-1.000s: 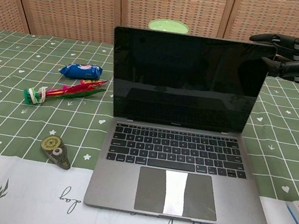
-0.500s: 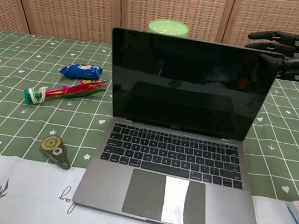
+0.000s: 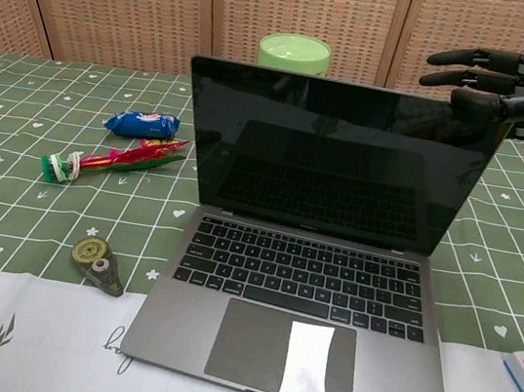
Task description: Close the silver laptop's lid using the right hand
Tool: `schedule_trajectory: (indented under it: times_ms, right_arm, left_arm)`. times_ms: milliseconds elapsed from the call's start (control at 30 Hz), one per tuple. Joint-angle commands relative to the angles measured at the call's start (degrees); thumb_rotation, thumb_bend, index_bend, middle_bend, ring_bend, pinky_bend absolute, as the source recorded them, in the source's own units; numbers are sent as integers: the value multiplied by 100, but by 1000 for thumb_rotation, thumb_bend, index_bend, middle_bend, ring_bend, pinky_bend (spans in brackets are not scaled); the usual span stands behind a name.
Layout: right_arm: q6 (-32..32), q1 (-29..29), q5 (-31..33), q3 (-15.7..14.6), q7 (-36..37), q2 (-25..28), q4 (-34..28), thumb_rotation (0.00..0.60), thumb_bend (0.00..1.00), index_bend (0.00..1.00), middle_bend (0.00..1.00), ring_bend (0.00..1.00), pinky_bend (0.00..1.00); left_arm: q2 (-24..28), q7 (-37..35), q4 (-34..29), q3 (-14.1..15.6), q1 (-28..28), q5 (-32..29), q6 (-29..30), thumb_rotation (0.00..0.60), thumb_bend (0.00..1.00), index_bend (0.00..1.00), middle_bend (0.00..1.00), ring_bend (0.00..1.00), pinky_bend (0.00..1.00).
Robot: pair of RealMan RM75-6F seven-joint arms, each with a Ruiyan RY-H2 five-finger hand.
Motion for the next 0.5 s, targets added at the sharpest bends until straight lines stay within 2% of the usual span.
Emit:
schedule_trajectory:
  times_ms: [33, 500]
  right_arm:
    - [-39, 0, -44, -31, 44, 28, -41, 600, 631, 243, 271, 367, 511]
    - [-565, 93, -68, -208, 280, 368, -525, 600, 611, 265, 291, 390, 530]
  left_arm:
    - [5, -7, -5, -3, 2, 2, 9, 600, 47, 0, 0, 0, 0]
    - [14, -10, -19, 11, 5, 22, 12, 600, 47, 0, 0, 0, 0]
